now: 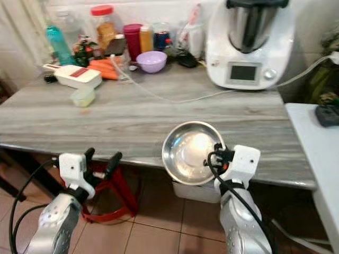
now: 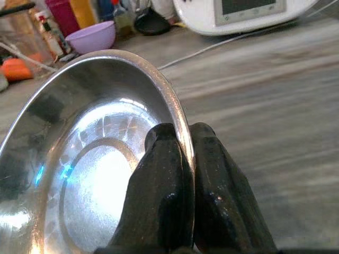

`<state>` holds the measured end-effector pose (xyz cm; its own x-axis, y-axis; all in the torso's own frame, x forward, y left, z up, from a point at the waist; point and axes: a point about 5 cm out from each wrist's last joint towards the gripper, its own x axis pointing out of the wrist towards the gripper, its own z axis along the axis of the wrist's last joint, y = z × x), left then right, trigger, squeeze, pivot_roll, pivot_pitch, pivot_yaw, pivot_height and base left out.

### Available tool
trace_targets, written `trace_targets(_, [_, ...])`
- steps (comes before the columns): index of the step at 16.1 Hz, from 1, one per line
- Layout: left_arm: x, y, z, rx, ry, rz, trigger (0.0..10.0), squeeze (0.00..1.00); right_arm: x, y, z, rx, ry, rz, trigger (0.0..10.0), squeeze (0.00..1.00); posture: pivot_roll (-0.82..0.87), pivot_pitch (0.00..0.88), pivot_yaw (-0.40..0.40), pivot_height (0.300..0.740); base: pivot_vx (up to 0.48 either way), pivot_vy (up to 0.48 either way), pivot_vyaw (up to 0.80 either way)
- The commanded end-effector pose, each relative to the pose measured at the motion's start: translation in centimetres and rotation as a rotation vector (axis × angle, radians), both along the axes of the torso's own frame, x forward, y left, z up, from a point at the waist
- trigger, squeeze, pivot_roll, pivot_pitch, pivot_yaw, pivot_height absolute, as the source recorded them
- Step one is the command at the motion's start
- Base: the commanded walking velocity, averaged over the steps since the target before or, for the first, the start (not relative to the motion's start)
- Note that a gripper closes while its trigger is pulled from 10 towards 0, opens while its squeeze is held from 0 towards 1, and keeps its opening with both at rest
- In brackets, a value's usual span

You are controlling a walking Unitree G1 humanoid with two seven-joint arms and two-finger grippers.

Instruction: Setting the table

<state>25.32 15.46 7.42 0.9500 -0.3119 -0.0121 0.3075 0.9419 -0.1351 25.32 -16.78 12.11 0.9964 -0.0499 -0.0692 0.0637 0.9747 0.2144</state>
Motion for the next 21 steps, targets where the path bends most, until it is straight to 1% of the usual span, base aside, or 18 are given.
trace_targets(1, [-0.3, -0.5, 0.4, 0.008, -0.014, -0.065, 10.0, 0.00, 0.4, -0.5, 0.5, 0.011, -0.019, -0.028, 10.0, 0.00, -0.06, 0.000, 0.081, 0.740, 0.000, 0.000, 0.00])
trace_targets(4, [-1.5, -0.7, 0.2, 0.021, -0.001, -0.188, 10.0, 0.00, 1.8, -1.3, 0.8, 0.066, -0.006, -0.075, 10.0, 0.00, -0.06, 0.000, 0.081, 0.740, 0.000, 0.000, 0.00])
trace_targets(6, [-2.0, -0.7, 0.2, 0.023, 0.002, -0.242, 10.0, 0.00, 2.9, -1.3, 0.8, 0.107, 0.026, -0.084, 10.0, 0.00, -0.05, 0.002, 0.084, 0.740, 0.000, 0.000, 0.00])
trace_targets(8, [-2.2, -0.8, 0.3, 0.031, 0.004, -0.266, 10.0, 0.00, 4.7, -0.6, 0.6, 0.128, 0.083, -0.083, 10.0, 0.00, -0.06, 0.007, 0.089, 0.740, 0.000, 0.000, 0.00])
trace_targets(10, [-2.2, -1.0, 0.4, 0.027, 0.000, -0.282, 10.0, 0.00, 6.2, 0.1, 0.8, 0.152, 0.113, -0.082, 10.0, 0.00, -0.05, 0.011, 0.091, 0.740, 0.000, 0.000, 0.00])
trace_targets(11, [-2.3, -1.3, 0.5, 0.023, -0.003, -0.313, 10.0, 0.00, 7.6, 1.2, 0.8, 0.151, 0.166, -0.072, 10.0, 0.00, -0.05, 0.012, 0.089, 0.740, 0.000, 0.000, 0.00])
trace_targets(12, [-2.4, -1.4, 0.6, 0.021, -0.003, -0.319, 10.0, 0.00, 7.9, 1.3, 0.8, 0.158, 0.174, -0.077, 10.0, 0.00, -0.05, 0.013, 0.089, 0.740, 0.000, 0.000, 0.00])
trace_targets(13, [-2.4, -1.6, 0.7, 0.018, -0.004, -0.330, 10.0, 0.00, 8.9, 2.3, 1.1, 0.183, 0.191, -0.056, 10.0, 0.00, -0.05, 0.013, 0.084, 0.740, 0.000, 0.000, 0.00])
trace_targets(16, [-2.4, -1.6, 0.7, 0.018, -0.004, -0.332, 10.0, 0.00, 10.0, 3.5, 1.4, 0.219, 0.200, -0.040, 10.0, 0.00, -0.05, 0.011, 0.077, 0.740, 0.000, 0.000, 0.00])
trace_targets(17, [-2.4, -1.7, 0.7, 0.018, -0.004, -0.332, 10.0, 0.00, 10.2, 3.9, 1.1, 0.245, 0.230, -0.039, 10.0, 0.00, -0.05, 0.010, 0.075, 0.740, 0.000, 0.000, 0.00])
trace_targets(20, [-2.4, -1.8, 0.7, 0.016, -0.004, -0.334, 10.0, 0.00, 10.5, 4.1, 0.4, 0.260, 0.269, -0.071, 10.0, 0.00, -0.04, 0.008, 0.076, 0.740, 0.000, 0.000, 0.00])
trace_targets(21, [-2.3, -1.9, 0.7, 0.015, -0.004, -0.338, 10.0, 0.00, 10.6, 4.0, 0.1, 0.285, 0.279, -0.077, 10.0, 0.31, -0.04, 0.007, 0.078, 0.740, 0.000, 0.000, 0.00])
